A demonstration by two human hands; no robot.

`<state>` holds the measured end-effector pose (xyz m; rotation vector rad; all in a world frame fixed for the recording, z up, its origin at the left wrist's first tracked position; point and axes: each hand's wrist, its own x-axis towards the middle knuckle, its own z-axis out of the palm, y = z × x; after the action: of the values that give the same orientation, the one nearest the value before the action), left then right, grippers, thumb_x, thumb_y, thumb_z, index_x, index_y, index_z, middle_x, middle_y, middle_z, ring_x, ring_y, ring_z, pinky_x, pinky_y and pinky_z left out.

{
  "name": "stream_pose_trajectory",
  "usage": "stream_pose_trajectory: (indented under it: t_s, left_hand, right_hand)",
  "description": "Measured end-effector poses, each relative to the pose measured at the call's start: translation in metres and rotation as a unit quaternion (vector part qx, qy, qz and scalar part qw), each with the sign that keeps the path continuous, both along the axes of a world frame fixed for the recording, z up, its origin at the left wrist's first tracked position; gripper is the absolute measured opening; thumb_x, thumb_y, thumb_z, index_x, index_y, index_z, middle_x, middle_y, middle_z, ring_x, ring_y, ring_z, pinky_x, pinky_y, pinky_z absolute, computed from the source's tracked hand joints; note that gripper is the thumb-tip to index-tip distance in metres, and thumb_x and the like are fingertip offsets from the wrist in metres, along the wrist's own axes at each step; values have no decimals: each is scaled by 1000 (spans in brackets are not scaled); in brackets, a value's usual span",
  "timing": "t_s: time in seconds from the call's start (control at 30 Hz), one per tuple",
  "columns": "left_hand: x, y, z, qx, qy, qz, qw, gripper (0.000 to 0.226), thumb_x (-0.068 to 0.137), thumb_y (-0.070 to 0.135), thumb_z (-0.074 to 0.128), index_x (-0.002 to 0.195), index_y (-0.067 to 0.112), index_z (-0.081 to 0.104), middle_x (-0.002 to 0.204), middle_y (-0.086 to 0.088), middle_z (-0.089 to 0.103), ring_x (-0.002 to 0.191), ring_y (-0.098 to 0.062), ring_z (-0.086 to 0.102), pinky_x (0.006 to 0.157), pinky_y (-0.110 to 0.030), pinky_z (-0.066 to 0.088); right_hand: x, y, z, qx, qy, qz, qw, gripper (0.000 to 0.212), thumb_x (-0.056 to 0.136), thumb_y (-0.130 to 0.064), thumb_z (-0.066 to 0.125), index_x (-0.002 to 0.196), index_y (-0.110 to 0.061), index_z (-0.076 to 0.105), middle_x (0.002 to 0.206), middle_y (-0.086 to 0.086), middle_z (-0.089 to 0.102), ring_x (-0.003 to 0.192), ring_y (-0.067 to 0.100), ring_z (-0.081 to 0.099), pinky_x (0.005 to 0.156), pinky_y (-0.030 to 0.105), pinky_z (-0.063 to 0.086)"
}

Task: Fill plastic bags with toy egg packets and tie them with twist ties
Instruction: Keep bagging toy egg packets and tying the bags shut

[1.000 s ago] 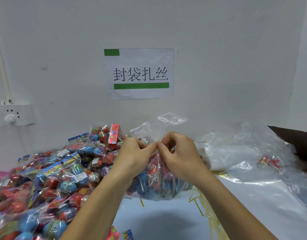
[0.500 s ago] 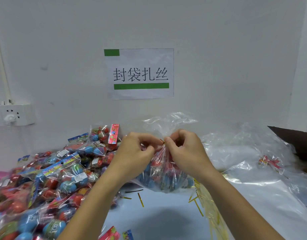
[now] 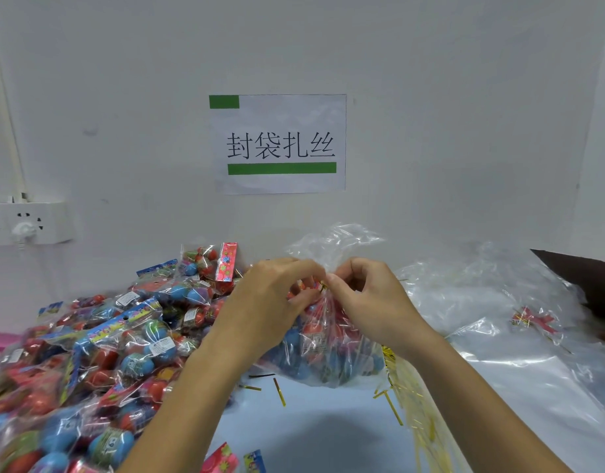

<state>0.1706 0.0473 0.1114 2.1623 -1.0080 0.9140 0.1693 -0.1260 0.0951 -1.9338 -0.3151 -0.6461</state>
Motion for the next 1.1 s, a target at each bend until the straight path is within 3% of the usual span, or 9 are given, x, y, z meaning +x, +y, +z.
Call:
stream_pose_trajectory:
  t_s: [0.2,0.43,0.77,0.93,1.03,1.1]
  left_hand:
    - [-1,0,2,38,1,15,999,12,90,17,72,101,16,76,91,1,71,79,-18,67,76,-41,56]
    - [-2,0,2,40,3,22,999,12,94,17,68,100,13,77,91,0,72,81,-20,67,76,-41,55]
    - [1,-5,-6,-3,-5,31,999,11,95,21,65,93,11,71,83,4,67,77,-15,61,73,-39,53]
    - [-5,-17,-6,-169,124,0,978,12,89,12,73,77,16,72,66,12,66,68,-2,60,59,-10,43]
    - [-6,-23,-6,-240,239,-4,941,16,89,17,73,73,19,72,62,11,68,55,1,59,52,-9,44]
    - [-7,-23,-5,-271,307,-8,912,18,89,18,73,71,17,73,62,2,69,53,-6,58,48,-17,47]
  right_hand:
    - [-2,0,0,-15,4,3,1000,19,94,-26,65,77,-20,63,55,-11,61,52,6,55,56,26,45]
    - [-4,2,0,-38,1,21,999,21,96,-24,65,75,-20,62,53,-14,60,48,0,53,49,13,40]
    - [-5,0,3,-19,-13,20,1000,20,96,-22,64,78,-14,63,54,-11,59,51,3,53,52,18,42]
    - [-5,0,5,7,-34,7,999,21,95,-23,65,77,-15,65,59,-5,63,53,8,57,54,23,47]
    - [-4,1,4,-1,-48,-15,999,21,94,-22,66,73,-18,63,58,-6,62,53,8,56,53,23,46]
    - [-4,1,4,-12,-56,-21,998,22,93,-22,67,72,-20,62,57,-7,61,52,7,55,53,22,46]
